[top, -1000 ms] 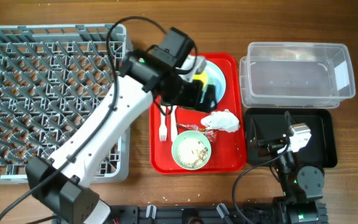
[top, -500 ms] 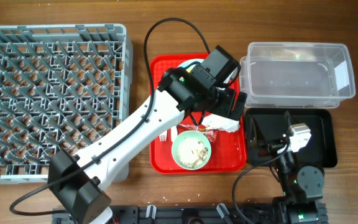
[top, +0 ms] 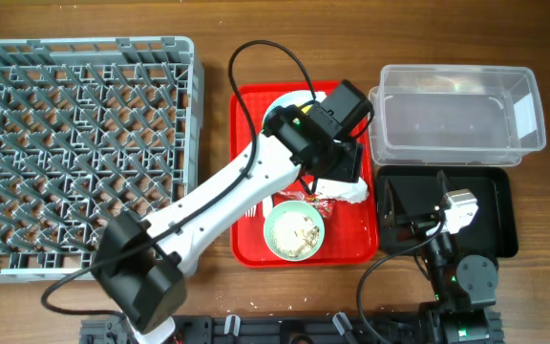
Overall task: Sort waste into correct bins and load items into the dishwasher rack
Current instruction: 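Move the left gripper over the yellow cup on the blue plate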
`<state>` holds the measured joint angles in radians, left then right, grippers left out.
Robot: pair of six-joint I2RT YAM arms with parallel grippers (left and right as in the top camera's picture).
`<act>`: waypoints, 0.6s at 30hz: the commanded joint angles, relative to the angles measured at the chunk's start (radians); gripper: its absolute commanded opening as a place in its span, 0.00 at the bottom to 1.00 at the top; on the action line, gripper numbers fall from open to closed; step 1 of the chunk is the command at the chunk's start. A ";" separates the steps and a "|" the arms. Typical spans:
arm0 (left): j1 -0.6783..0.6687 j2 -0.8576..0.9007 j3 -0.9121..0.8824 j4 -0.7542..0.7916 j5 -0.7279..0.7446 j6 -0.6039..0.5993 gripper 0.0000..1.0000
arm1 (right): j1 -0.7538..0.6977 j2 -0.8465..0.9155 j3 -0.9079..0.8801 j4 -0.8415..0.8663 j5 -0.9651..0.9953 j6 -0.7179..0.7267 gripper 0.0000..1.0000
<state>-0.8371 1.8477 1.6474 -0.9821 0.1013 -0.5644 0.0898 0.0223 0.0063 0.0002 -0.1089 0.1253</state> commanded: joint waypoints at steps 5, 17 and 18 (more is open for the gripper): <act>-0.007 0.087 -0.008 0.052 0.000 -0.055 0.60 | -0.004 -0.005 -0.001 0.006 -0.012 -0.020 1.00; -0.030 0.174 -0.008 0.096 -0.002 -0.100 0.55 | -0.004 -0.005 -0.001 0.006 -0.012 -0.020 1.00; -0.031 0.188 -0.008 0.101 -0.008 -0.099 0.55 | -0.004 -0.005 -0.001 0.006 -0.012 -0.020 1.00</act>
<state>-0.8539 1.9972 1.6466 -0.8917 0.1013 -0.6498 0.0898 0.0223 0.0063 0.0002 -0.1089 0.1249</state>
